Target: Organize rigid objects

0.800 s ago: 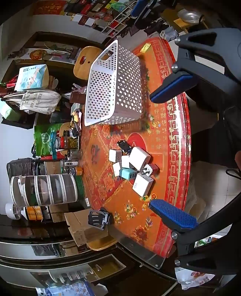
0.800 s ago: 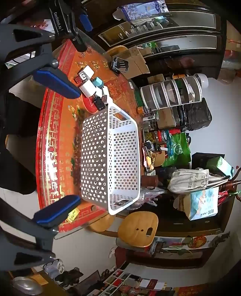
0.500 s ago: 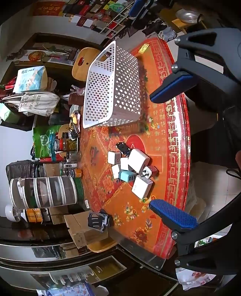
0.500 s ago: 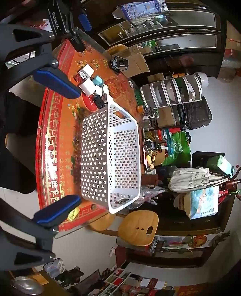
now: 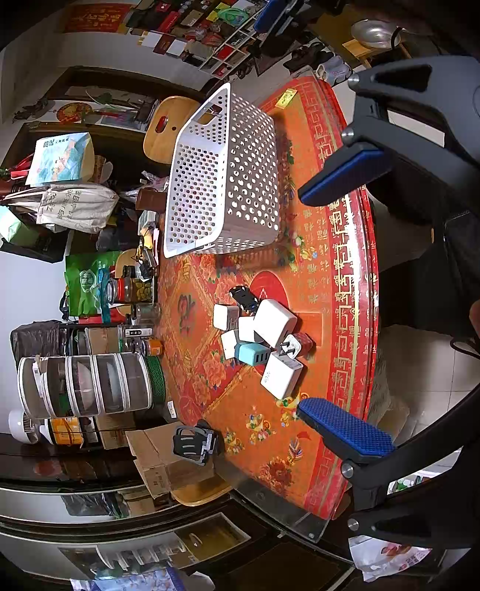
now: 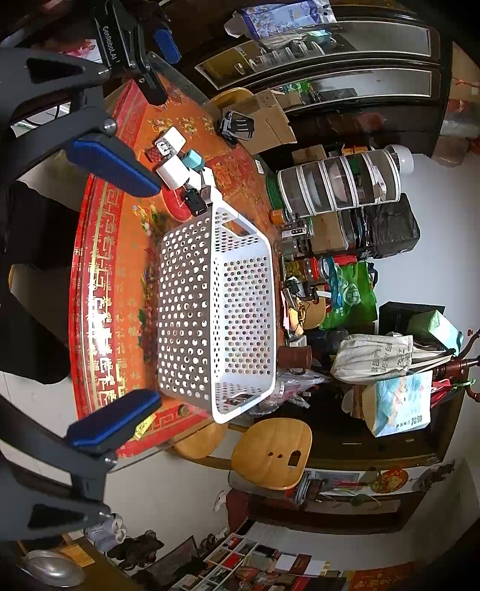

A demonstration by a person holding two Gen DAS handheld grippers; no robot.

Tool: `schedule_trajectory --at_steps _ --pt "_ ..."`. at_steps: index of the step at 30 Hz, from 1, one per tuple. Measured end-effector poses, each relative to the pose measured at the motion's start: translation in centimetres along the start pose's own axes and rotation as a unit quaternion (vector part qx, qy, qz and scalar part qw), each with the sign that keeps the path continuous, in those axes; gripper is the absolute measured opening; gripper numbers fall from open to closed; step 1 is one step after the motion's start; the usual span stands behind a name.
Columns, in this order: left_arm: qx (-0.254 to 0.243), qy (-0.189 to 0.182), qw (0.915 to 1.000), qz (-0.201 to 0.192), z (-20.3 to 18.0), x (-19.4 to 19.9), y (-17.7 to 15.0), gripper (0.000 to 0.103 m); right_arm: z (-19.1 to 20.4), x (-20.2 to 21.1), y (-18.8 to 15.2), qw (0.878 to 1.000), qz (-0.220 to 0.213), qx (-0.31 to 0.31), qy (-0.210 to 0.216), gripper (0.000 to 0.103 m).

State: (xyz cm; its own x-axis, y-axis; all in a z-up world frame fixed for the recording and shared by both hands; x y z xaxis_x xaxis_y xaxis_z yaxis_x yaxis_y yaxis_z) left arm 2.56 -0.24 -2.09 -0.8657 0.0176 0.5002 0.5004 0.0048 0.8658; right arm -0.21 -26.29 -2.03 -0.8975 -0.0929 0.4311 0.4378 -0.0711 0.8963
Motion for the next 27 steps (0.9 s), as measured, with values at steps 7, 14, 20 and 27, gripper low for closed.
schedule_trajectory --at_steps 7,14,20,27 --pt "0.001 0.001 1.0 -0.002 -0.03 -0.03 0.0 0.102 0.08 -0.06 -0.07 1.0 -0.001 0.001 -0.001 0.103" --pt "0.001 0.0 1.0 -0.001 0.04 -0.01 -0.04 0.102 0.08 -0.09 -0.21 1.0 0.0 0.001 -0.001 0.103" --pt "0.002 0.0 1.0 -0.001 0.04 0.0 -0.07 0.102 0.08 -0.1 -0.19 1.0 0.0 0.001 -0.001 0.103" --pt "0.005 0.002 1.0 0.0 0.16 -0.32 -0.13 0.102 0.05 -0.12 -0.22 1.0 0.0 0.001 -0.001 0.103"
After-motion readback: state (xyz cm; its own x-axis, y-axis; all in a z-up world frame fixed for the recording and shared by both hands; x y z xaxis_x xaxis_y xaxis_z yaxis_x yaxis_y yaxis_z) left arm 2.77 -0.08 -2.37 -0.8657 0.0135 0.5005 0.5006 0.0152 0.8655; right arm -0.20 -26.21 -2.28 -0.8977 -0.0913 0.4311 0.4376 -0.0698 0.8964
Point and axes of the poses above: each gripper's, at about its wrist camera, not at the fingertips, and x roughly against the way its jaws point, z to its left, y to its top, the point moved 3 cm from there along -x, roughly the way its jaws point, and after that the axes turned 7 degrees about -z, right-handed, at the moved point
